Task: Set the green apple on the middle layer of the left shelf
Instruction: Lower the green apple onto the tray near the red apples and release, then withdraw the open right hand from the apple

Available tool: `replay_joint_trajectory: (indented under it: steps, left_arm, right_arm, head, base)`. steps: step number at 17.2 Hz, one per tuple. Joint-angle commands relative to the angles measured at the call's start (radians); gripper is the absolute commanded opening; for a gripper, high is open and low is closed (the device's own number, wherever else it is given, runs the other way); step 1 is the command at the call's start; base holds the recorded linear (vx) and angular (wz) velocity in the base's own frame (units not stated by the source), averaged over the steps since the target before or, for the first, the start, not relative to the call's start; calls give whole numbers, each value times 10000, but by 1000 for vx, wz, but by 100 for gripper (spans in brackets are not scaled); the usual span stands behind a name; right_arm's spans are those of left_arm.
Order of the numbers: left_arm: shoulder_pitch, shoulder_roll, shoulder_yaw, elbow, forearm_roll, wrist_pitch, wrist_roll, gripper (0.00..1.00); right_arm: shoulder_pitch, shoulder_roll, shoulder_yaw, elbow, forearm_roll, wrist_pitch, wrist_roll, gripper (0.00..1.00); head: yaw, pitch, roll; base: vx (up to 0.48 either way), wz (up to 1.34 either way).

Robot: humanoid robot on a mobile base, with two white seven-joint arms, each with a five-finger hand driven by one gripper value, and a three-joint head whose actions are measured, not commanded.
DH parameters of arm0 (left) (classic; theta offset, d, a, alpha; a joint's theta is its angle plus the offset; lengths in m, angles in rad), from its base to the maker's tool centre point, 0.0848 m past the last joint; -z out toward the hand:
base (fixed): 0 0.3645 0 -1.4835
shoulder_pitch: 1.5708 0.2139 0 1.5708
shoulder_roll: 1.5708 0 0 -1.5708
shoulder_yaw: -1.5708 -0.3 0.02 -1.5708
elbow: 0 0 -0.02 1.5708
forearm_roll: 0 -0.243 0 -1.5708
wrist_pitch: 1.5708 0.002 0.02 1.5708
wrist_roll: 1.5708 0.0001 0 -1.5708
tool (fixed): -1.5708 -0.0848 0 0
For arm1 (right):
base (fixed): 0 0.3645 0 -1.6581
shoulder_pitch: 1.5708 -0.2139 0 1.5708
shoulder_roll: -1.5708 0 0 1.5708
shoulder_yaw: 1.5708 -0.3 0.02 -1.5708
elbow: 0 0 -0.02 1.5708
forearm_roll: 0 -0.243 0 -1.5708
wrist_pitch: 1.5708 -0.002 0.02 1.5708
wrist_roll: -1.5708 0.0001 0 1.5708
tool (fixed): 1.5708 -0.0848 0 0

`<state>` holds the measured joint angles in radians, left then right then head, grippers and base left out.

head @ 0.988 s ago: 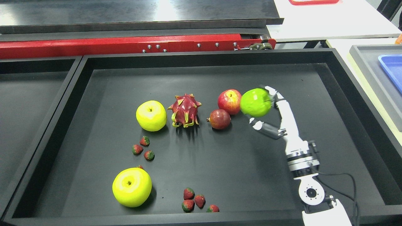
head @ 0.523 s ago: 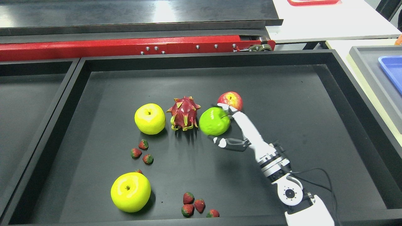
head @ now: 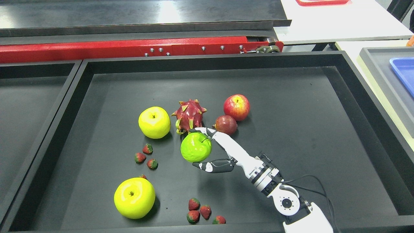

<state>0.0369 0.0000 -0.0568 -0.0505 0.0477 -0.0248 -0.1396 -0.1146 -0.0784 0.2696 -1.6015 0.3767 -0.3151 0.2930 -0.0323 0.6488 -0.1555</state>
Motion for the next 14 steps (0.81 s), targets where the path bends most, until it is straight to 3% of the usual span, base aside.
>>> replay_joint_trajectory:
  steps: [1,4,9,14]
  left_arm:
    - [0,175,0,-1,-1,2,0,100]
    - [0,175,0,-1,-1,2,0,100]
    - [0,175,0,-1,-1,2,0,100]
    - [0,175,0,-1,-1,2,0,100]
  right_arm:
    - [-51,124,-85,15,-268,176,107,100]
    - [-97,186,-683,15,-498,297,-31,100]
    - [285,609,-2998,46,-3302,1156,-1532,100]
    - [915,609,-3341,31,-4548,1157,-1581,100]
  head:
    - [0,0,0]
    - [0,0,0]
    - [0,-1,0]
    - [0,-2,0]
  base:
    - [0,0]
    - [0,0]
    - [0,0]
    - [0,0]
